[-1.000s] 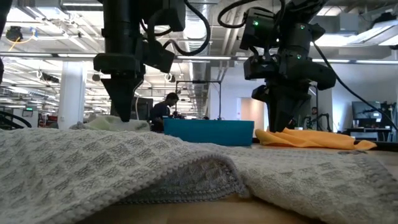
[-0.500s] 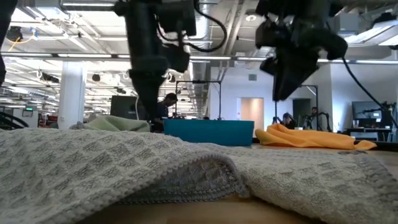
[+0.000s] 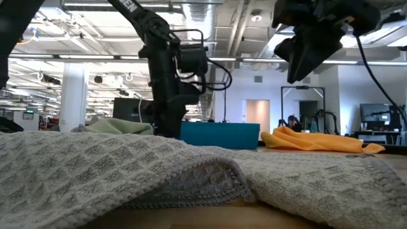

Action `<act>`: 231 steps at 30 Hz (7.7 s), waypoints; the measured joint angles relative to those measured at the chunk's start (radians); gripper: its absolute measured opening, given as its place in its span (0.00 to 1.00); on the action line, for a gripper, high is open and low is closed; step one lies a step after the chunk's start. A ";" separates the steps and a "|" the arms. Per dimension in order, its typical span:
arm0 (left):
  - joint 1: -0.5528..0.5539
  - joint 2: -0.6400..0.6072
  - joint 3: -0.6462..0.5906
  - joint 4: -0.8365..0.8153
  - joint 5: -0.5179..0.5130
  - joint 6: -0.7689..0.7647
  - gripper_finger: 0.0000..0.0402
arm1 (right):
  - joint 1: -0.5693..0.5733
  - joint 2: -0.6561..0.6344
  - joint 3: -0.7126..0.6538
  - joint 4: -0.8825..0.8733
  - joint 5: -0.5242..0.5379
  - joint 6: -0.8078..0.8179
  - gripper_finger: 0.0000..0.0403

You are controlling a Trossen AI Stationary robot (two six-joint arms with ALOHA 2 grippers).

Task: Fold microfiber towels
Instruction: Fold the right gray towel

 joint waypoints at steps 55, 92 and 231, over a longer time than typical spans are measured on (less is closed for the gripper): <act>-0.098 -0.052 0.051 -0.018 -0.006 0.220 0.00 | -0.129 0.001 -0.152 0.206 -0.007 0.321 0.29; -0.309 -0.225 0.060 0.076 -0.125 0.359 0.00 | -0.196 0.333 -0.185 0.947 -0.089 -0.123 0.29; -0.707 -0.332 -0.242 0.074 -0.105 -0.365 0.00 | 0.392 0.049 -0.238 0.293 0.112 0.757 0.01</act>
